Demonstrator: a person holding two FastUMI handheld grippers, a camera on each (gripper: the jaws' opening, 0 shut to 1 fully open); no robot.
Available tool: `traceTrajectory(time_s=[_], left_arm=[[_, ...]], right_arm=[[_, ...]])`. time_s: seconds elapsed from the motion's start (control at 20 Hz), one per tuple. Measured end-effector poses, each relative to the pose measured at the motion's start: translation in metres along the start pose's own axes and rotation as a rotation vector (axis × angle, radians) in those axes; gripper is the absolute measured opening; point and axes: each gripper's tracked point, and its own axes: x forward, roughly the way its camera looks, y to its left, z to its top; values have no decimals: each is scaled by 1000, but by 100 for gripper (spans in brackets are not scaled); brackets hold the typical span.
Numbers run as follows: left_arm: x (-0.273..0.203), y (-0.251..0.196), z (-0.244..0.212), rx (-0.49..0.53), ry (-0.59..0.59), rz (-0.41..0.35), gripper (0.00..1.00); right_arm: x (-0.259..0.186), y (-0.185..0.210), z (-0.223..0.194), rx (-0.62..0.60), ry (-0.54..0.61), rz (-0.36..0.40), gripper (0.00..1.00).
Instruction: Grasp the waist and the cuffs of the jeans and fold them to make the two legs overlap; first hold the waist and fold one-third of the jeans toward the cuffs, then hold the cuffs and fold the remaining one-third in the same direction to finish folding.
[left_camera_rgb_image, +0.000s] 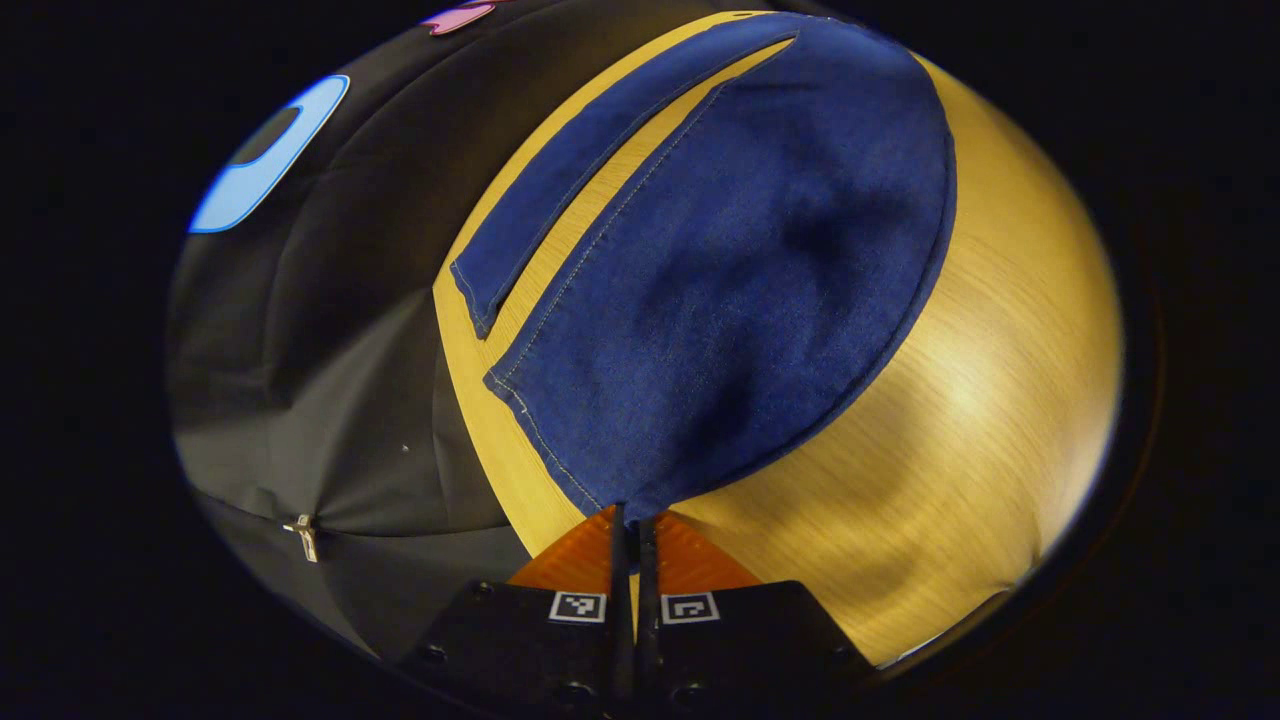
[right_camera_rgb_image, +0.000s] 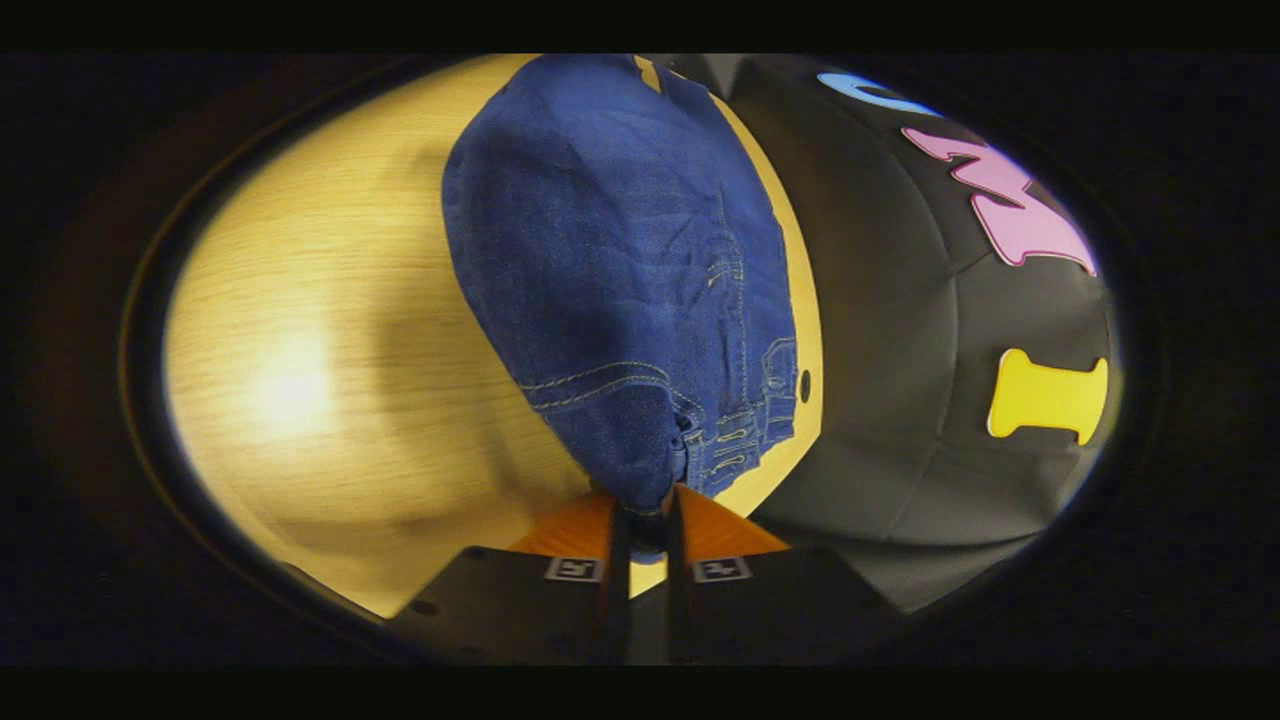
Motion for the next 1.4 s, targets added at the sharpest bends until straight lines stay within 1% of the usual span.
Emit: traceTrajectory(time_s=[0.05,0.1,0.15,0.2,0.25,0.3,0.4,0.45,0.5,0.6,0.65,0.7,0.85,1.0,1.05,1.1,1.25,1.3,1.35,1.4], left_arm=[[0,0,1,-9,4,2,6],[1,0,1,-22,8,4,6],[1,0,1,-40,9,4,6],[1,1,1,-55,10,2,6],[2,1,1,-73,11,-3,6],[1,0,2,-103,11,-10,6],[0,0,4,-193,17,-27,6],[0,0,5,-242,20,-38,6],[-1,0,8,-297,20,-53,6],[-6,6,11,-420,4,-70,6],[-10,11,14,-472,-9,-70,6],[-16,17,17,-519,-21,-67,6],[-35,46,37,-635,-80,-49,6],[-57,82,65,-795,-142,-56,6],[-62,97,78,-838,-166,-56,10],[-63,112,93,-867,-182,-53,6],[-49,164,138,-924,-220,-41,6],[-38,181,142,-945,-223,-47,6],[-25,195,149,-959,-218,-54,6],[-12,207,154,-974,-211,-59,1]], right_arm=[[3,2,-2,30,-1,22,9],[4,2,-2,68,3,46,15],[0,1,0,91,9,57,6],[-2,0,1,93,8,60,2],[-3,-1,2,92,9,65,7],[-5,-4,4,97,9,65,7],[-9,-13,6,158,6,64,7],[-11,-21,9,223,4,60,12],[-13,-33,13,301,-8,54,2],[-16,-62,24,435,-25,19,2],[-19,-76,27,481,-38,-2,2],[-21,-87,32,501,-46,-13,1],[-15,-116,47,545,-67,-34,2],[-6,-153,60,667,-87,-59,2],[-3,-165,63,712,-89,-64,2],[2,-176,67,752,-95,-69,1],[28,-205,69,840,-75,-71,2],[39,-213,68,873,-60,-67,7],[48,-220,67,904,-43,-60,6],[60,-223,63,943,-19,-51,7]])
